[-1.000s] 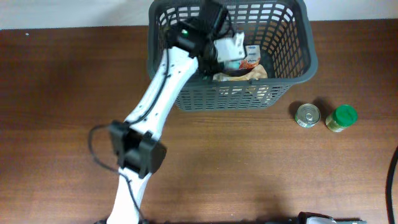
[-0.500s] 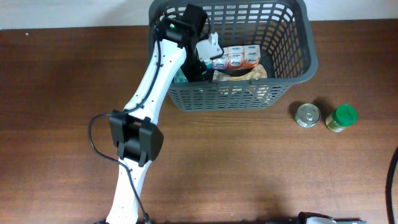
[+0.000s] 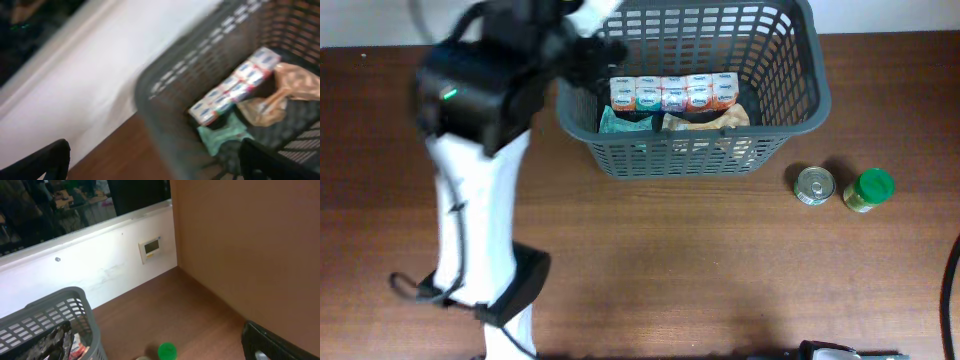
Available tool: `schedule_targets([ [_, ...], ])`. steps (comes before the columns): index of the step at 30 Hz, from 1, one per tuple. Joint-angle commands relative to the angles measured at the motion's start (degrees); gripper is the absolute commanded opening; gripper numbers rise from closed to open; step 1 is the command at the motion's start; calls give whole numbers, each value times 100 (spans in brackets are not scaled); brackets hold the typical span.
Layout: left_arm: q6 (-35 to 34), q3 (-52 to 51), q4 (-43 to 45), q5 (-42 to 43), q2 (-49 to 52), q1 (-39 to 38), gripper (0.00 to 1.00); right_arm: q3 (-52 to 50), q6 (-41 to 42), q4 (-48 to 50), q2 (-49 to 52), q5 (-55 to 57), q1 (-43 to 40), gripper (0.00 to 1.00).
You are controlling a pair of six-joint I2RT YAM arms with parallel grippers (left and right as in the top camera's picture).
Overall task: Pack container
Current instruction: 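Withdraw the left arm to the left side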
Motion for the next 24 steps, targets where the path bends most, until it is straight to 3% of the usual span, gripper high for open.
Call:
schedule_targets([
  [1,-400,-404,-179,-433,-575,778,99,2,61,-35,17,92,-52,99],
  [5,-763,-2107,293,-376,-1554,2271,99,2,61,-35,17,92,-52,99],
  [7,-1001,-3045,540,129,-1812,3143,99,2,61,-35,17,92,-52,99],
  [9,-1069,-3512,511,466,-1805,3534,99,2,61,-35,17,92,-52,99],
  [16,-1115,-5115,518,804,-1786,3814,99,2,63,407,17,-61,-52,99],
  [19,-1115,-5434,511,802,-1786,3814,99,-11,61,479,55,-695,-37,99],
  [22,-1115,-5493,514,802,-1786,3814,99,-680,0,105,380,-796,-37,99],
  [24,-1115,-5493,514,802,-1786,3814,99,-1718,61,50,728,-308,-37,99],
])
